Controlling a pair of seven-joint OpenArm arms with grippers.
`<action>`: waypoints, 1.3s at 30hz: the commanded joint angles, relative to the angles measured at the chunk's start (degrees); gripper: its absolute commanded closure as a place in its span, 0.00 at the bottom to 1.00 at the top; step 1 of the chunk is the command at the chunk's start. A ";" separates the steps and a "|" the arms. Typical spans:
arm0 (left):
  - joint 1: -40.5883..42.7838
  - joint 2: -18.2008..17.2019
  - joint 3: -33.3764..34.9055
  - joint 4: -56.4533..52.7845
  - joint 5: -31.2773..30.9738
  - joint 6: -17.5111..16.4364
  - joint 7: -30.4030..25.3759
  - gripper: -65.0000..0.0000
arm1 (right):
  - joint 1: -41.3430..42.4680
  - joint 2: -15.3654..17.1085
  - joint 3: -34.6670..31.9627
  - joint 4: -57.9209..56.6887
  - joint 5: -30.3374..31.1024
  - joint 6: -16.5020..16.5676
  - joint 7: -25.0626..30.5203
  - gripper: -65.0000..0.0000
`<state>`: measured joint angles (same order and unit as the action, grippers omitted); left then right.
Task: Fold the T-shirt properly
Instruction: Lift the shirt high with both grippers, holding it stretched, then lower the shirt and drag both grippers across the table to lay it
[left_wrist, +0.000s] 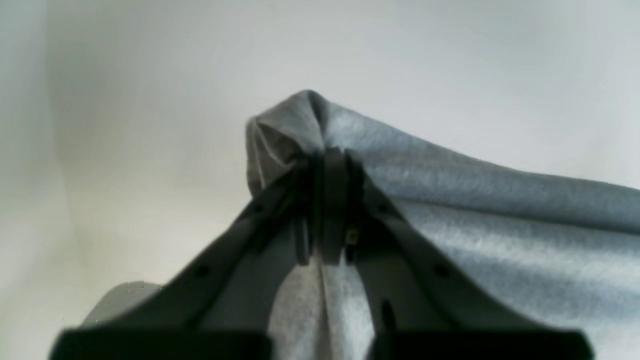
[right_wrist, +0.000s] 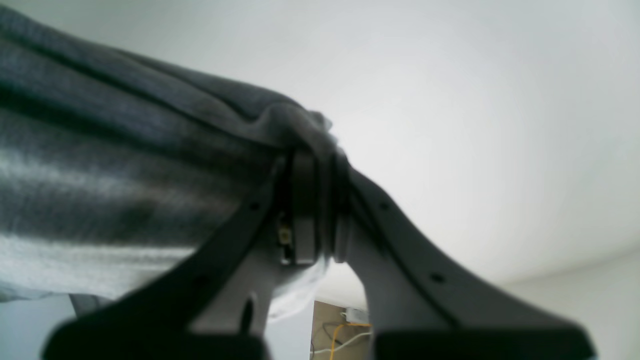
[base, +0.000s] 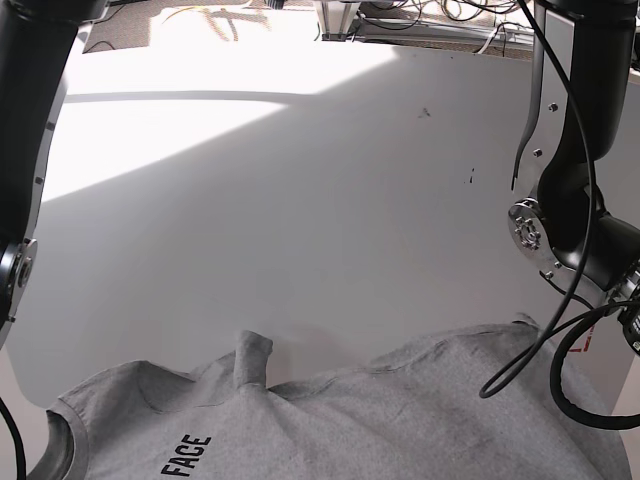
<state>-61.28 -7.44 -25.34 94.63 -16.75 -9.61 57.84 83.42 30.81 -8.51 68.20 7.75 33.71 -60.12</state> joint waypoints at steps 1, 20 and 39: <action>-0.39 -0.78 -0.02 1.06 0.18 0.16 -2.15 1.00 | -1.79 2.03 0.65 3.40 -1.46 -0.26 0.56 0.98; 20.00 -1.04 -0.02 9.77 -7.64 0.07 0.13 1.00 | -36.87 2.64 19.37 32.15 -1.46 -0.18 -9.73 0.98; 44.88 -6.14 -2.48 16.97 -11.60 -4.68 2.07 1.00 | -67.11 -7.47 33.00 47.80 -1.46 1.23 -13.25 0.98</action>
<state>-17.30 -11.88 -26.00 110.48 -27.27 -14.57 61.95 17.37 23.70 23.11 114.26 7.25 34.26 -74.37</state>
